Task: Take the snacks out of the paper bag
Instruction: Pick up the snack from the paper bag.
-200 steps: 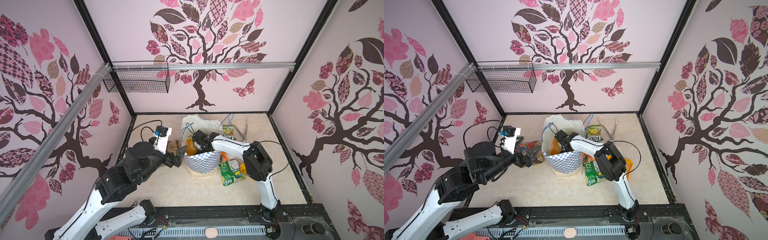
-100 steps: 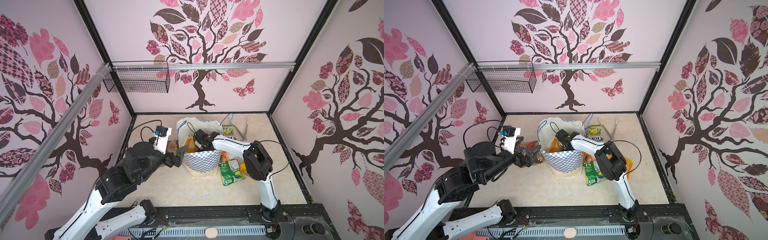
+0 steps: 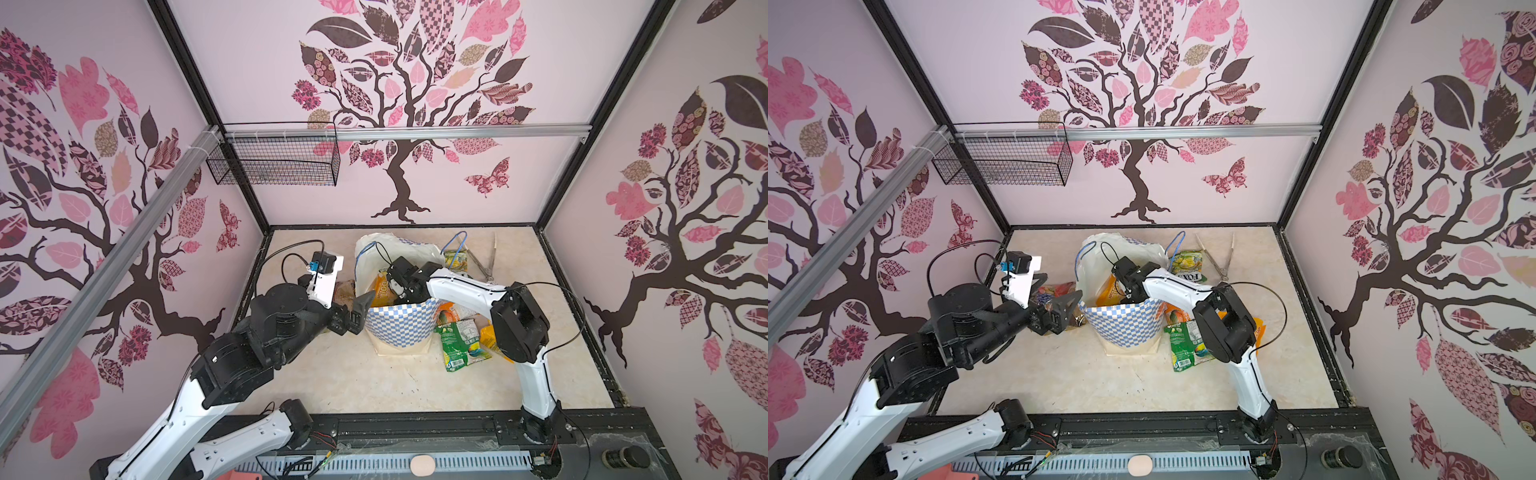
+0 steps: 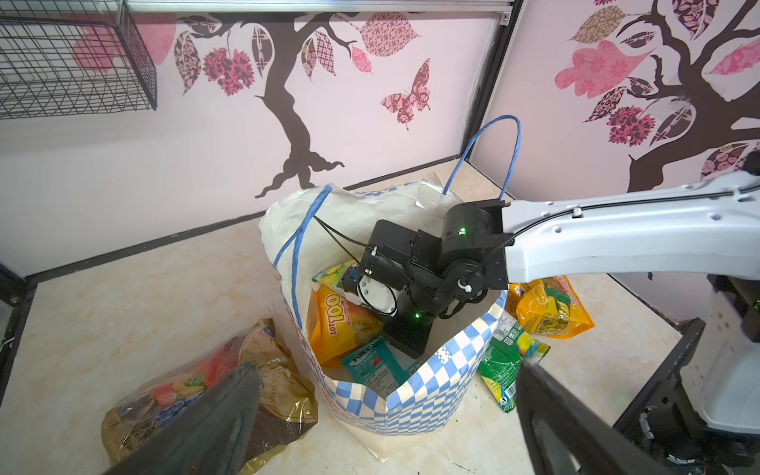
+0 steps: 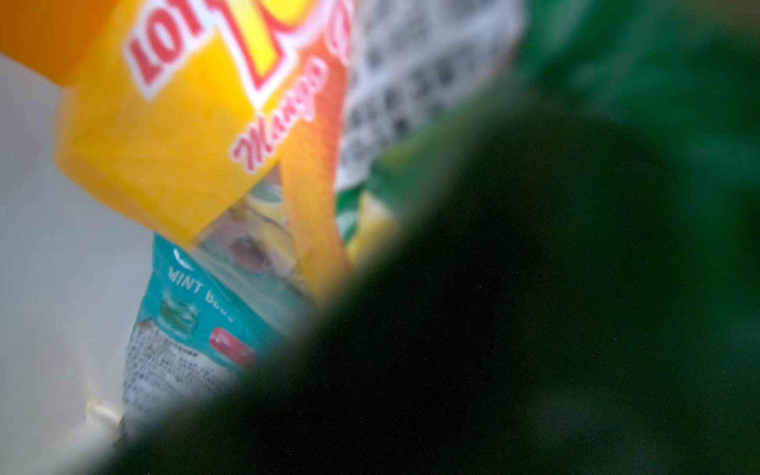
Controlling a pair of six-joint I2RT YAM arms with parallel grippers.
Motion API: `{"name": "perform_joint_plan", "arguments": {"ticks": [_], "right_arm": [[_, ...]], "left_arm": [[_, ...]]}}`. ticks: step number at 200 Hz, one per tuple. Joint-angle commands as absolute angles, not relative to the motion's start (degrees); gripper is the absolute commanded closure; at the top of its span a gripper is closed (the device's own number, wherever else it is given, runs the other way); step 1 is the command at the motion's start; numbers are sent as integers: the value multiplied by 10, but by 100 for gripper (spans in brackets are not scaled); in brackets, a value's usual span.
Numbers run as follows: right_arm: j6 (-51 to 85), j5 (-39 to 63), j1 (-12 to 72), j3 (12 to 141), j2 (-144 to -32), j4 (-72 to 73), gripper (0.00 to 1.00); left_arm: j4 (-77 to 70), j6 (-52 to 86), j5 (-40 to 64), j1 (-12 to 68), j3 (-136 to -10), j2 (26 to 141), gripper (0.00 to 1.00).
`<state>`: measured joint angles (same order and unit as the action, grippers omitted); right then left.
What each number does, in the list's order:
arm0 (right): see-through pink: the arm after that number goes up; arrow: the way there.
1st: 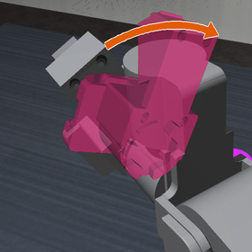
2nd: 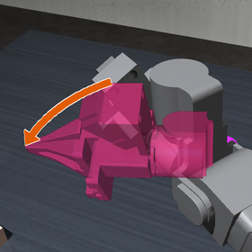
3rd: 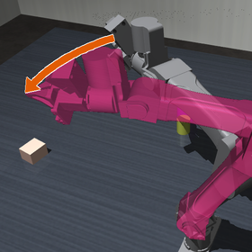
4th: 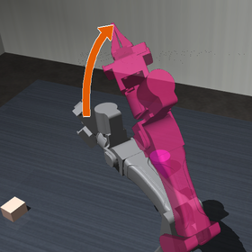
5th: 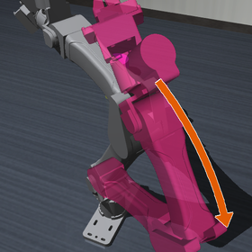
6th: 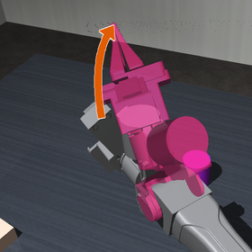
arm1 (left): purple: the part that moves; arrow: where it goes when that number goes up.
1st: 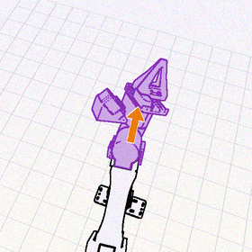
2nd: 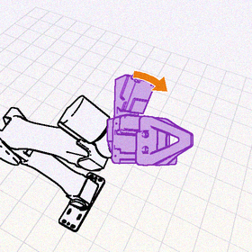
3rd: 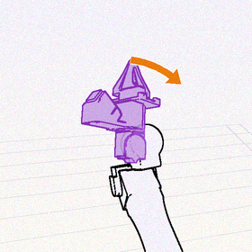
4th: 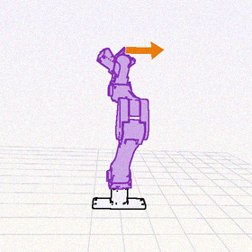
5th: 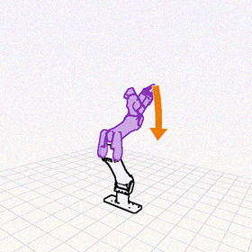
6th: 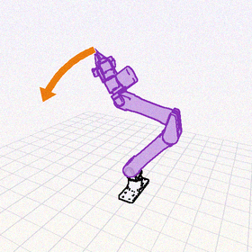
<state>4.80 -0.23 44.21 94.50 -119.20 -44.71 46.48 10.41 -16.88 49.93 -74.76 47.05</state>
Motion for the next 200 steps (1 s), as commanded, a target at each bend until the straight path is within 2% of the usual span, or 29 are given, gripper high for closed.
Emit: {"name": "perform_joint_plan", "arguments": {"ticks": [1,94,200], "right_arm": [[64,23,449,973,-1134,-462,100],[79,16,448,1015,-1067,-452,100],[72,-33,448,1049,-1050,-466,100]], "left_arm": [[473,107,-168,502,-734,474,2],[477,106,-166,501,-740,482,1],[477,109,-165,501,-736,478,1]]}}
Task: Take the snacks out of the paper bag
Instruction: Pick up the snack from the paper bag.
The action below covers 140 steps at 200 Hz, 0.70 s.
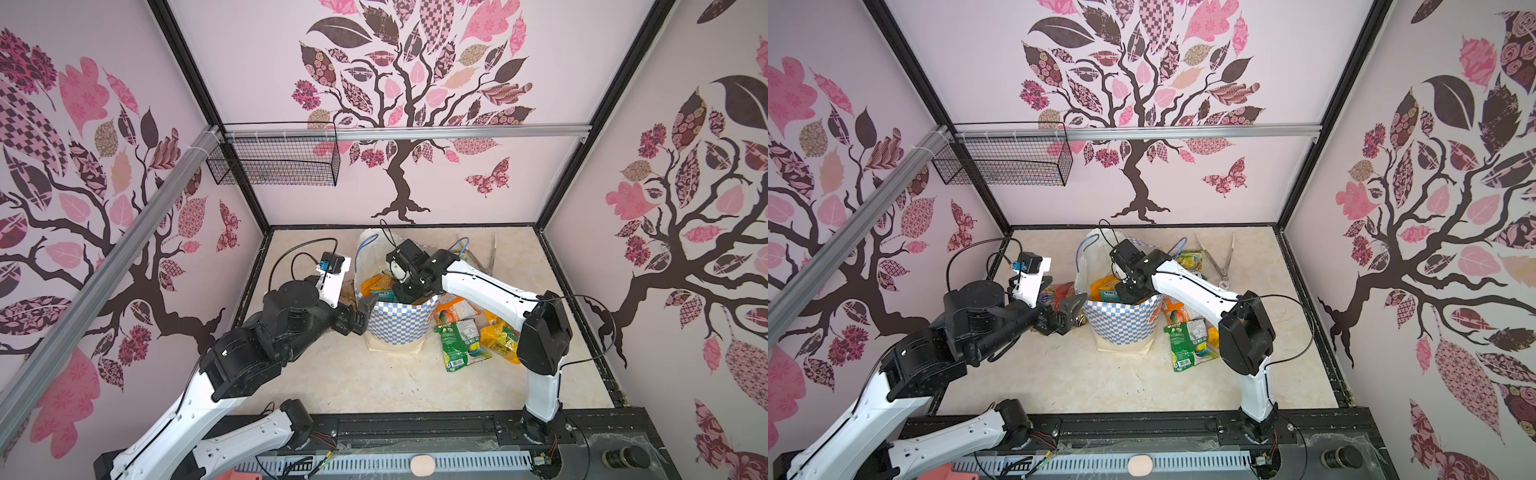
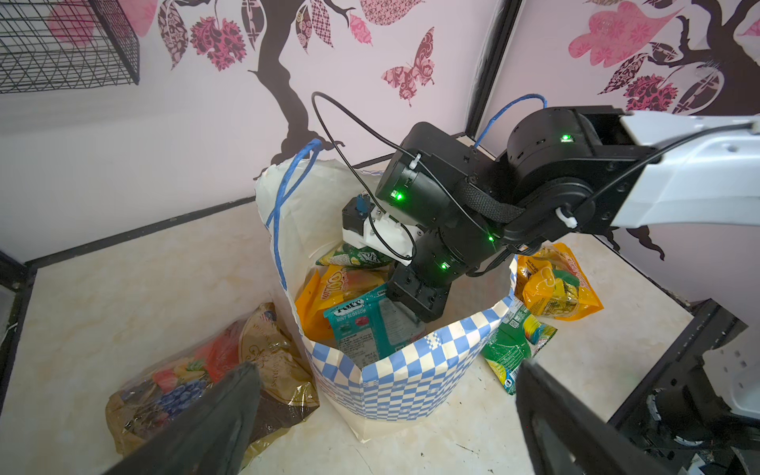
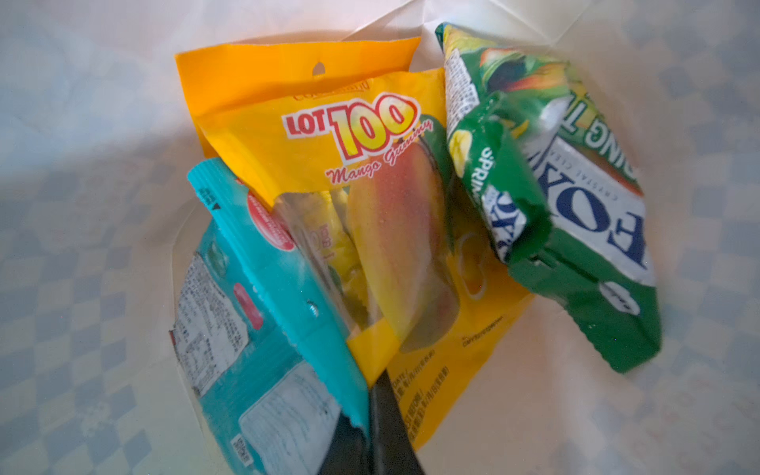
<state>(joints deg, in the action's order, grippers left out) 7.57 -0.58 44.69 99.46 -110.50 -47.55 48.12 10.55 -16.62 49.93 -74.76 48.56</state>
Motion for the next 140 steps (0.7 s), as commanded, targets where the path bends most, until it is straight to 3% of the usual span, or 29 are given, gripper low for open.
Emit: {"name": "perform_joint_plan", "arguments": {"ticks": [1,140], "right_arm": [[71,-32,449,1050,-1050,-466,100],[79,-15,448,1131,-1015,-489,100]], "left_arm": [[477,109,-165,501,-735,478,1],[478,107,-166,502,-734,471,1]]}}
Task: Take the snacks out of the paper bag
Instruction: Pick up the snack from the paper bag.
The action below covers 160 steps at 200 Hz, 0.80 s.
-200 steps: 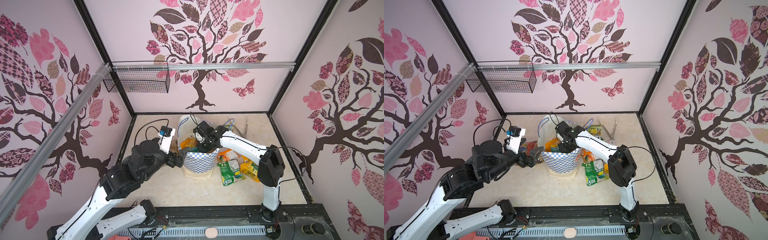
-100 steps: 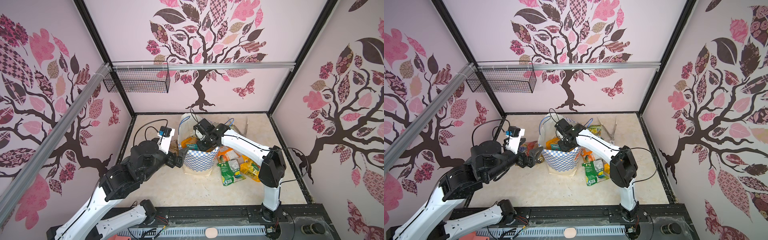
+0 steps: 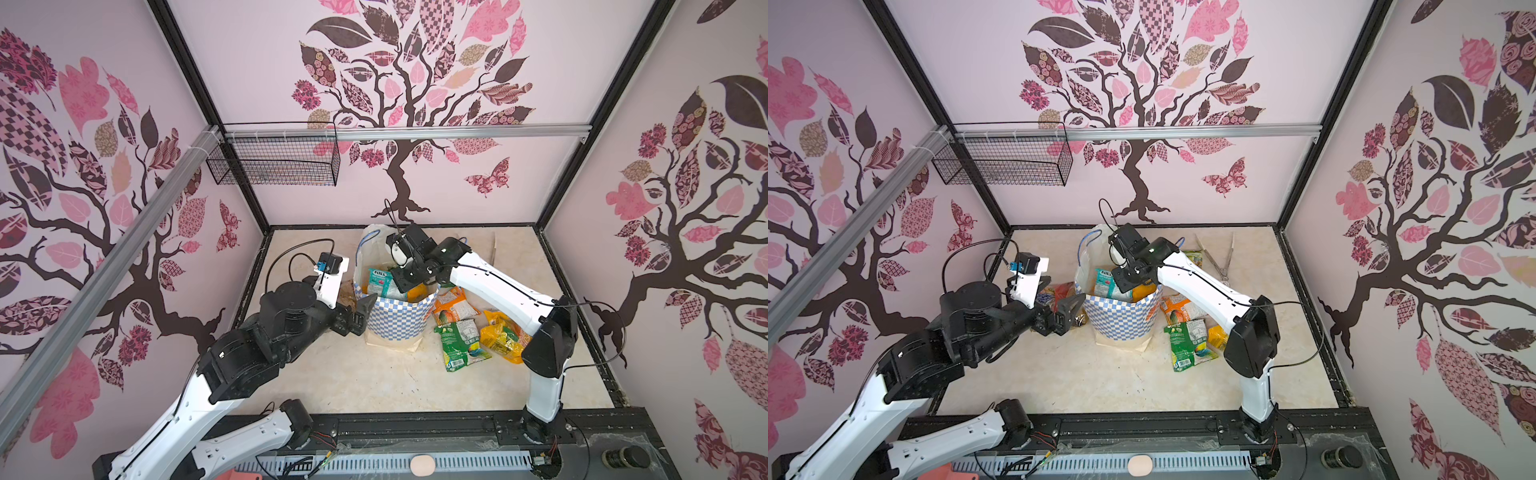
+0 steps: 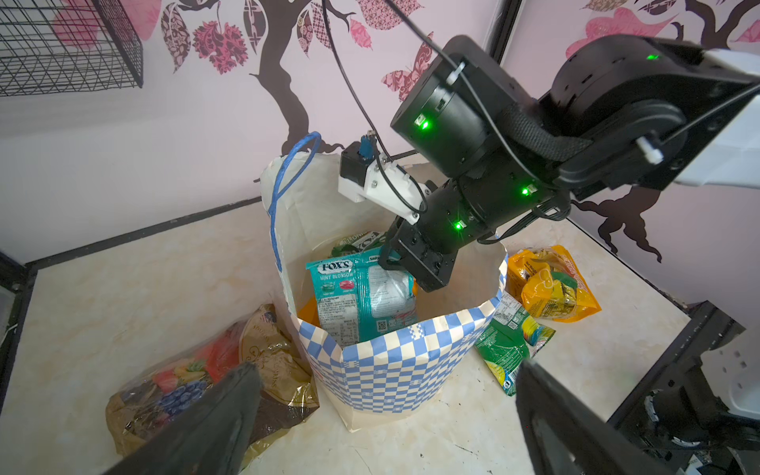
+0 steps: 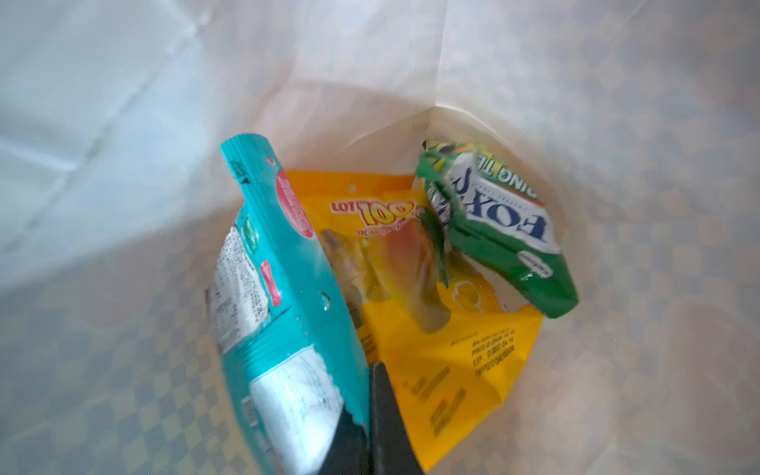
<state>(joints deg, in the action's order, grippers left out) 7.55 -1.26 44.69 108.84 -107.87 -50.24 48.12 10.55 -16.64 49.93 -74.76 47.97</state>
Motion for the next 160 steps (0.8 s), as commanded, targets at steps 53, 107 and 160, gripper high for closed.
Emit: {"name": "perform_joint_plan", "arguments": {"ticks": [53,107,160], "right_arm": [[81,-20,448,1130,-994,-472,100],[82,-27,449,1140,-983,-471,100],[80,-44,448,1165,-953,-460,100]], "left_arm": [[476,106,-163,501,-734,472,1],[478,108,-165,502,-734,470,2],[479,110,-165,501,-735,468,1]]}}
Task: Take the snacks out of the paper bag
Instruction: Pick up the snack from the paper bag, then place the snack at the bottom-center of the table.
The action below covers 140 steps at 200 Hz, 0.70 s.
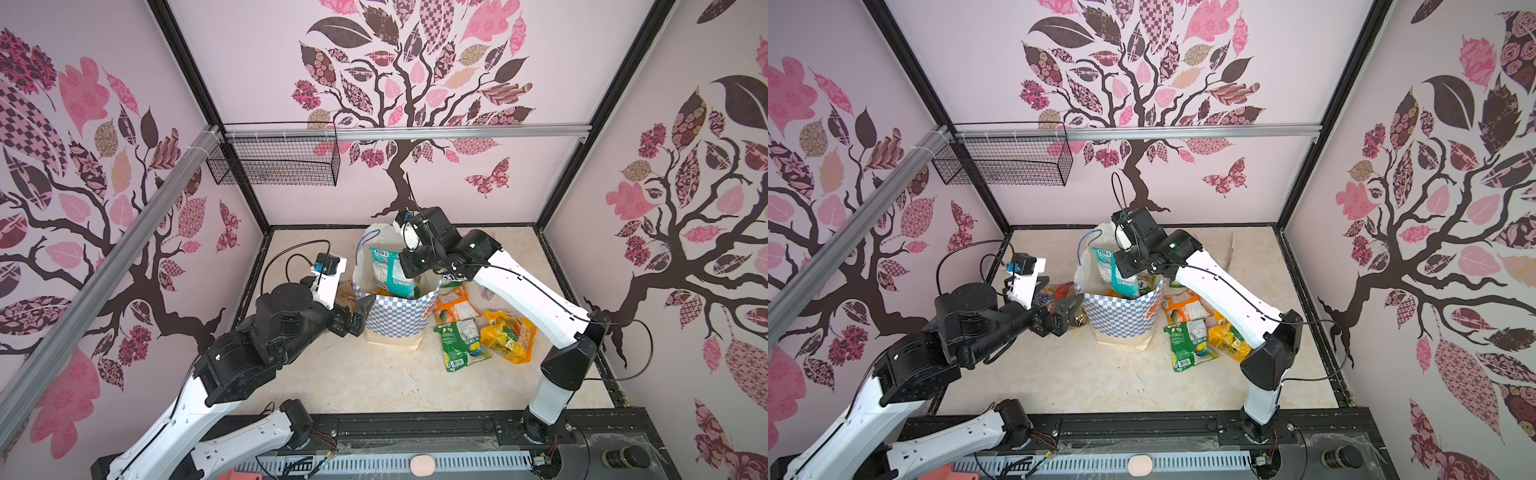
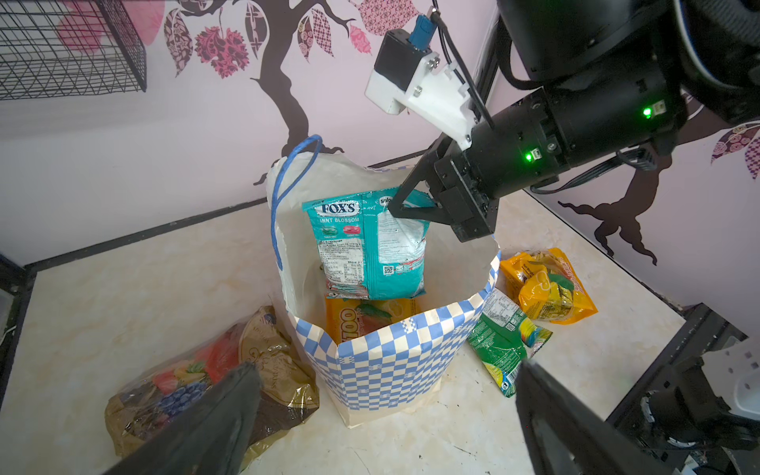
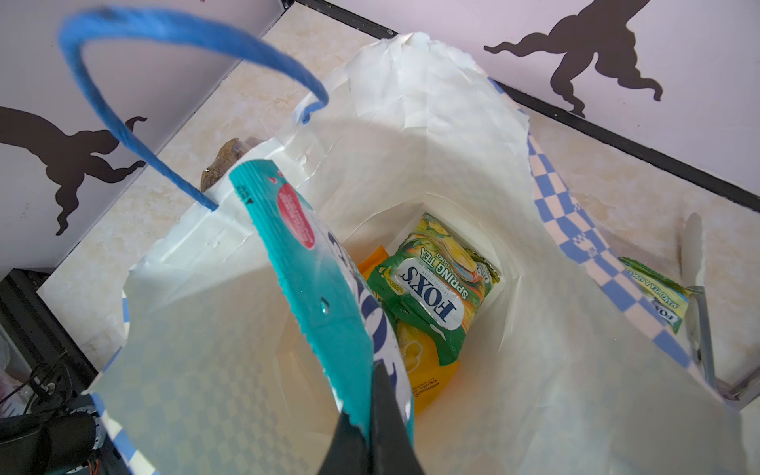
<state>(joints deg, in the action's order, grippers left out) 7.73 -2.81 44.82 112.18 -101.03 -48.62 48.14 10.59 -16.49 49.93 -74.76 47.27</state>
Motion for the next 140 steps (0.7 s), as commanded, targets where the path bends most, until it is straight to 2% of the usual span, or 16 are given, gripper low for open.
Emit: {"name": "perform_joint_plan", "arguments": {"ticks": [1,92,140], "right_arm": [[80,-45,448,1165,-952,-460,100],[89,-35,449,1181,-842,-379,100],[113,-32,449,1186,-777,-331,100]], "left_arm": [[478,110,-165,501,-735,468,2],[474,102,-159,501,-737,471,1],[449,73,-59,501,-737,467,1]]}}
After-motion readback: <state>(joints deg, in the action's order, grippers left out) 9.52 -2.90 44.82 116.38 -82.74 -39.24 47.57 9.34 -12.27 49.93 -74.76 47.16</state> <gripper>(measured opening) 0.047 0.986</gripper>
